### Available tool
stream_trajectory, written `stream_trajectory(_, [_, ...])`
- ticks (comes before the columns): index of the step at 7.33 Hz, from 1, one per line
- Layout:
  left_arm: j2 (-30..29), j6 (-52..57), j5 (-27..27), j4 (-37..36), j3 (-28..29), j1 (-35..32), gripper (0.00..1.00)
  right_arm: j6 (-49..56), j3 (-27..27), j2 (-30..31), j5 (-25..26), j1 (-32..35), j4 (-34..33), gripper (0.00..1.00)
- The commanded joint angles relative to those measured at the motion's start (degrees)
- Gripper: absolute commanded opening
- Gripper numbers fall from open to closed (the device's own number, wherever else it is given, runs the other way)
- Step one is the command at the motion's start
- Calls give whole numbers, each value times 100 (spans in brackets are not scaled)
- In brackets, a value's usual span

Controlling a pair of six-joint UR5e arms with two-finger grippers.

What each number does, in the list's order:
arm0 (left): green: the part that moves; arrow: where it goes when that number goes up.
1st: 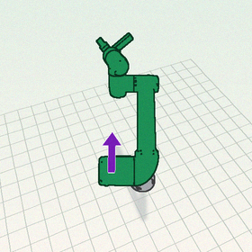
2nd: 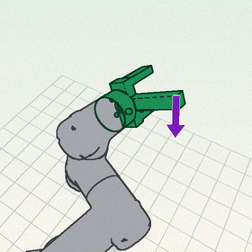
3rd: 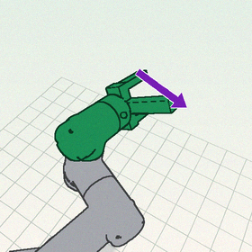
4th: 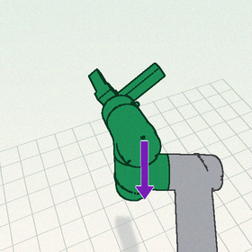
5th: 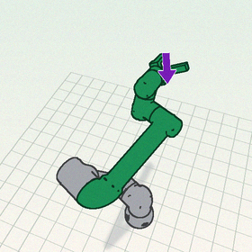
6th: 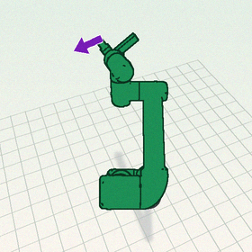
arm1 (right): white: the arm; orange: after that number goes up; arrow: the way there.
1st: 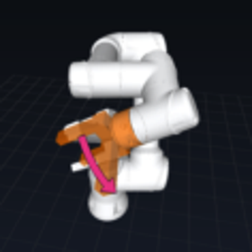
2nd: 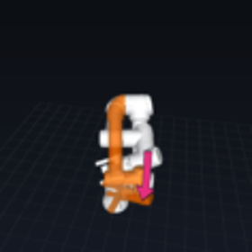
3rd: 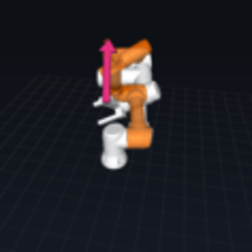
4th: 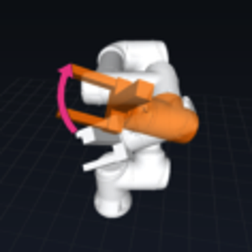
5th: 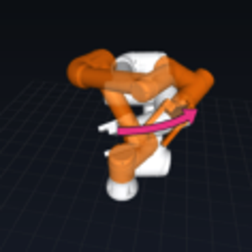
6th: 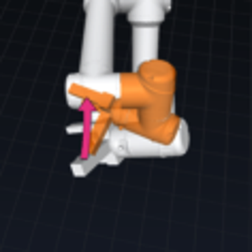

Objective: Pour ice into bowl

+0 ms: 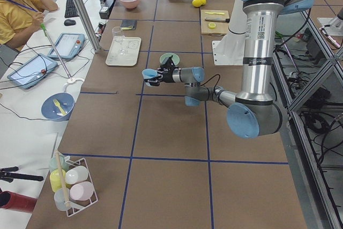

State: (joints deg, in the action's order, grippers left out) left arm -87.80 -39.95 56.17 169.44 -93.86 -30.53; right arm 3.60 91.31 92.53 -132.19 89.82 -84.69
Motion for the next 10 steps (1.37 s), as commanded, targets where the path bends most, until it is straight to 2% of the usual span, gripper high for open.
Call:
stream_trajectory(1, [805,-555,227,254,25,-251,0,0,1,2,0,0,-4,100])
stream_trajectory(3, [984,-1844,210,431,409,-243,0,0,10,2,0,0,-4,100])
stream_trajectory(5, [914,-1920,140,818,929,-208,0,-9,63,2,0,0,-4,100])
stream_trajectory(7, [870,-2208,-385,819,1114,-155,0,-9,63,2,0,0,-4,100])
stream_trajectory(10, [861,-2289,-607,766,1282,37,0,-9,80,2,0,0,-4,100])
